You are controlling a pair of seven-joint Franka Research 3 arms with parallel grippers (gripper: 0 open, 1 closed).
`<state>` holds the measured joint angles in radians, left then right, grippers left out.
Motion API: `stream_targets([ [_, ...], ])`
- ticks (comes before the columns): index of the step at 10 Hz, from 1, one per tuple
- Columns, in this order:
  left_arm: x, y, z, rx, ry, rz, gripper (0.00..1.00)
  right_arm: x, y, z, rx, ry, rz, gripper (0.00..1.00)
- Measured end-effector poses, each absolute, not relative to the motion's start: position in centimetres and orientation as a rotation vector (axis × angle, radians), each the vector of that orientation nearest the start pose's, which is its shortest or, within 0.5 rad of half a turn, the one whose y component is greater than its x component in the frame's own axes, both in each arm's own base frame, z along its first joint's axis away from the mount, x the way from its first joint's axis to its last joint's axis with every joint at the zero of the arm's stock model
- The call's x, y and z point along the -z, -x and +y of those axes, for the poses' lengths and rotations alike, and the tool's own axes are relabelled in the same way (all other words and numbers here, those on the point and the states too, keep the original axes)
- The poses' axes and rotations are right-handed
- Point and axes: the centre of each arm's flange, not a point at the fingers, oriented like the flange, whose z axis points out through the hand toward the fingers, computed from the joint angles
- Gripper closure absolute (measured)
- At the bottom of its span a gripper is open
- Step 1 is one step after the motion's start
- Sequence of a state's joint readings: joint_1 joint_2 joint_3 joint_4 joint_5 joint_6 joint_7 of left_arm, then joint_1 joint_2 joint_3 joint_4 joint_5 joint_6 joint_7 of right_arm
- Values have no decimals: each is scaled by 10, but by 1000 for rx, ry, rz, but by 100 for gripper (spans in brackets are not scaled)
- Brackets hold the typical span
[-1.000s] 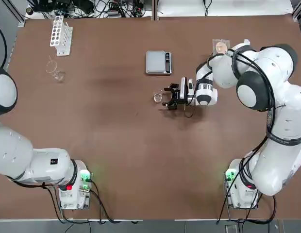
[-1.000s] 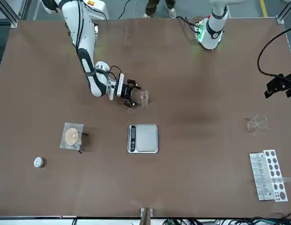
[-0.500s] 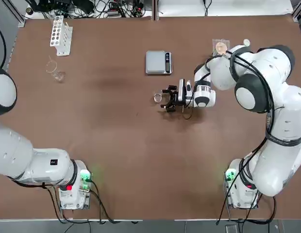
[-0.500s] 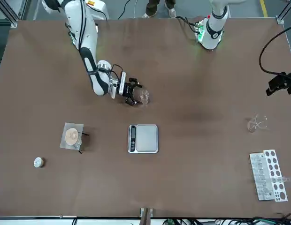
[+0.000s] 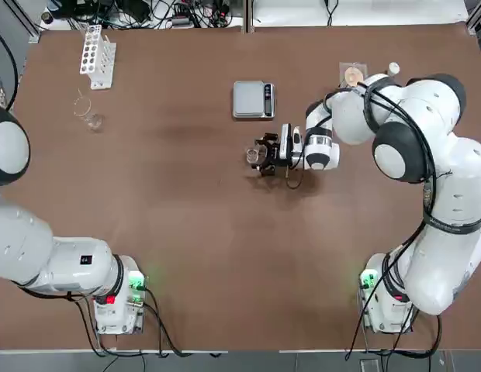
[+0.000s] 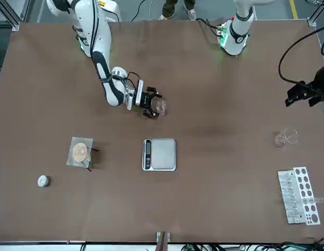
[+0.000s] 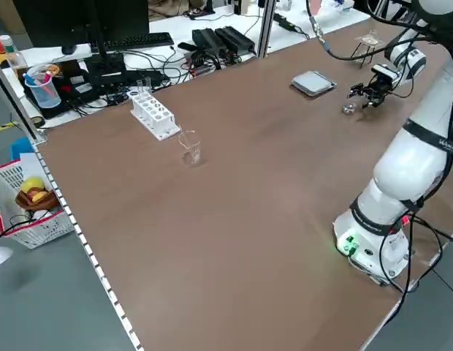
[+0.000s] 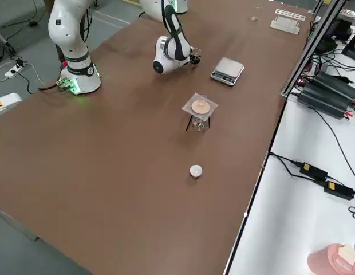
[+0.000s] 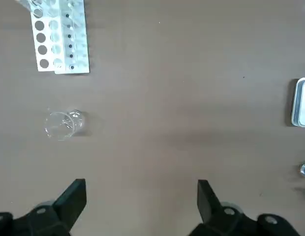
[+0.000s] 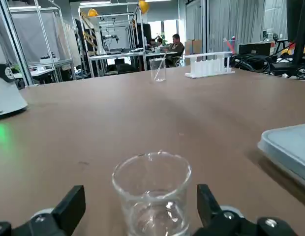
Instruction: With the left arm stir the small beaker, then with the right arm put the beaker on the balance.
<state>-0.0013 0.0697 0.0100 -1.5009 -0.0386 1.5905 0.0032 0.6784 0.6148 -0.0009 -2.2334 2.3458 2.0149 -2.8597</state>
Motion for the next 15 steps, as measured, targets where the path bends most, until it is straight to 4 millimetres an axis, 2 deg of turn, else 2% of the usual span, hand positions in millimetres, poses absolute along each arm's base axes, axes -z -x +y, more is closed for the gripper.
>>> stream_targets([
  [4, -618, -579, 0, 28, 3177, 0, 0, -83, -378, 358, 1156, 1553, -1217, 4],
  [5, -618, -579, 2, 28, 3175, -5, 0, -83, -380, 360, 1160, 1550, -1218, 14],
  [6, -619, -579, 3, 31, 3173, -7, 0, -83, -382, 362, 1164, 1546, -1218, 33],
  [7, -620, -579, 3, 35, 3164, -2, 0, -83, -382, 362, 1167, 1544, -1216, 42],
  [12, -634, -579, -33, 81, 3091, 113, 0, -84, -384, 364, 1171, 1547, -1190, 42],
  [13, -634, -579, -32, 81, 3090, 110, 0, -89, -390, 366, 1189, 1544, -1159, 42],
  [15, -634, -579, -27, 80, 3091, 97, 0, -116, -412, 367, 1250, 1519, -1115, 42],
])
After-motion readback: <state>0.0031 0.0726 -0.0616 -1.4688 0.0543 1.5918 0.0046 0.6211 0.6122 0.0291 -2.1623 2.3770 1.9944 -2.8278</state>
